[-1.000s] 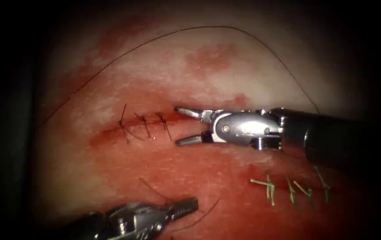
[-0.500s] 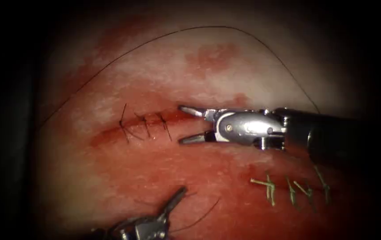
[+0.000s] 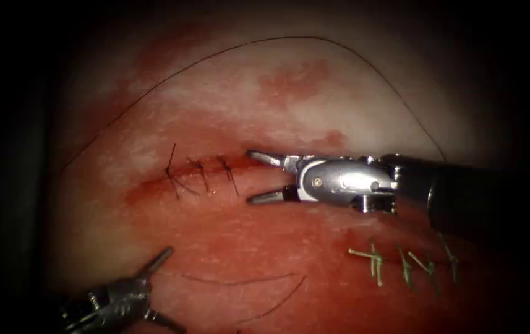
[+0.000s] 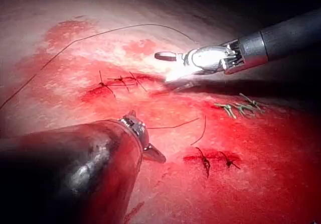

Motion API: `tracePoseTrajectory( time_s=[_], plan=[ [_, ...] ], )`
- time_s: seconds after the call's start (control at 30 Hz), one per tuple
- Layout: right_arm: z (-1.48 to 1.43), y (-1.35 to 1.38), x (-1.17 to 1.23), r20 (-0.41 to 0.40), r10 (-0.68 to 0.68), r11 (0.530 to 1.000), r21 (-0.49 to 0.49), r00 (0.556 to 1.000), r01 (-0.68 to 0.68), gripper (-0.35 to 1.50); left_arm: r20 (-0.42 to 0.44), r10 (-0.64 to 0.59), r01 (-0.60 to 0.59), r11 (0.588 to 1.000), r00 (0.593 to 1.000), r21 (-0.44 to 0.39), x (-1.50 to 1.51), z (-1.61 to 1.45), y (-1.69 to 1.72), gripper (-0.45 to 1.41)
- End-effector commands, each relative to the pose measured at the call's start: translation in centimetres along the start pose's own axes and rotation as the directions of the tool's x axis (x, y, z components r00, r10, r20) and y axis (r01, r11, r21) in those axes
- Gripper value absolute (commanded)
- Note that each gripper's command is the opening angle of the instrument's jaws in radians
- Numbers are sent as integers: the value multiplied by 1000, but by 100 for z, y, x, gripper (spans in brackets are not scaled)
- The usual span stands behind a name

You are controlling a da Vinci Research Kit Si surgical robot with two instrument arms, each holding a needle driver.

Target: Wound Closure

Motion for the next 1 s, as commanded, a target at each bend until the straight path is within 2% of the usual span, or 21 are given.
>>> tracePoseTrajectory(
  time_s=[0.03,0.13,0.33,0.37,0.47,0.6,0.77,1.0],
  plan=[
    [8,0,-1,-1,-1,1000,-2,1000,1,126,1,1,-1,1000,1000,-5,3,2,-3,98],
    [8,0,0,0,12,1000,-2,1000,-12,126,-16,-11,11,1000,1000,-10,16,-15,-10,98],
    [2,1,3,11,55,998,-4,998,-55,126,-155,-65,70,997,986,27,36,-54,-43,98],
    [1,2,4,13,62,998,-6,998,-62,125,-167,-69,78,996,984,48,35,-61,-50,96],
    [-6,4,9,24,79,997,-16,997,-78,125,-173,-85,118,974,981,192,19,-92,-87,94],
    [-7,5,10,38,83,996,-31,996,-81,125,-144,-97,137,943,985,304,-3,-110,-125,91],
    [-4,4,10,38,94,995,-33,995,-92,123,-140,-110,150,937,984,316,-25,-100,-165,87],
    [-4,3,11,38,99,995,-33,994,-98,123,-138,-103,141,943,985,302,-44,-59,-199,84]
  ],
)
